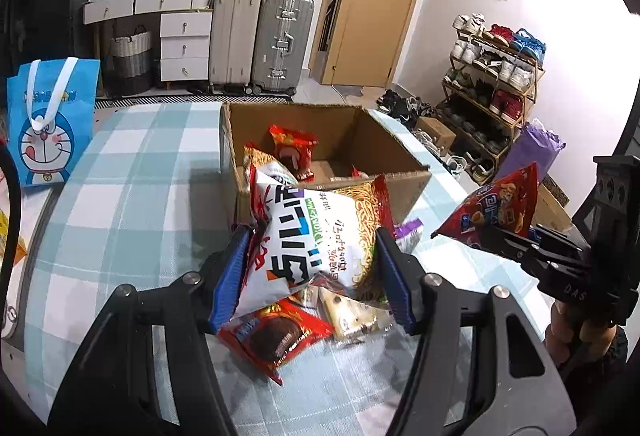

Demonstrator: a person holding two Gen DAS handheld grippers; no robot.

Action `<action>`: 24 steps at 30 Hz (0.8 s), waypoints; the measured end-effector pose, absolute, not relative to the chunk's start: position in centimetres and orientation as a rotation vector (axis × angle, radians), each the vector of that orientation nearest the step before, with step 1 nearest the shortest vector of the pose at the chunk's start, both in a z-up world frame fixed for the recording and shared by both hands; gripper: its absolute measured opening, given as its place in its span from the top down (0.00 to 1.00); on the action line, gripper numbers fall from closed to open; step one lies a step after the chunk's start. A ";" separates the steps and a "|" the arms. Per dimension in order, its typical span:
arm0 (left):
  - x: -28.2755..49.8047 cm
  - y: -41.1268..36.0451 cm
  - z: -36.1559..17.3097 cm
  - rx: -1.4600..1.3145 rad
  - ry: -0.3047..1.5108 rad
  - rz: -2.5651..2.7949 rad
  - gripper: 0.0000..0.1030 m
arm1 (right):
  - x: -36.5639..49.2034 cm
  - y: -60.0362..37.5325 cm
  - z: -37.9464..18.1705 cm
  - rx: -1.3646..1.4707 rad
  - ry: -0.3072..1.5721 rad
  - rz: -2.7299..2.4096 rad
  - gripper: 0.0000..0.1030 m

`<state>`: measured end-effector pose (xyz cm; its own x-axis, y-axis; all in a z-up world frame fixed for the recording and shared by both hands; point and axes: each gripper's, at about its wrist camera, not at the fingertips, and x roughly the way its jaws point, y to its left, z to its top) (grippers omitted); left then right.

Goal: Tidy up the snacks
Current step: 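Lift both held bags up toward the cardboard box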

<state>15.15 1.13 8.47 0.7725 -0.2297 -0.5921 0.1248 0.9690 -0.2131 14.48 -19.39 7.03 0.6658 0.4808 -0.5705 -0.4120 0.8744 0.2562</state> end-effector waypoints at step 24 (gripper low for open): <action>15.6 -0.8 3.5 -0.065 0.832 -0.293 0.22 | 16.9 -18.5 7.2 0.120 0.685 0.498 0.68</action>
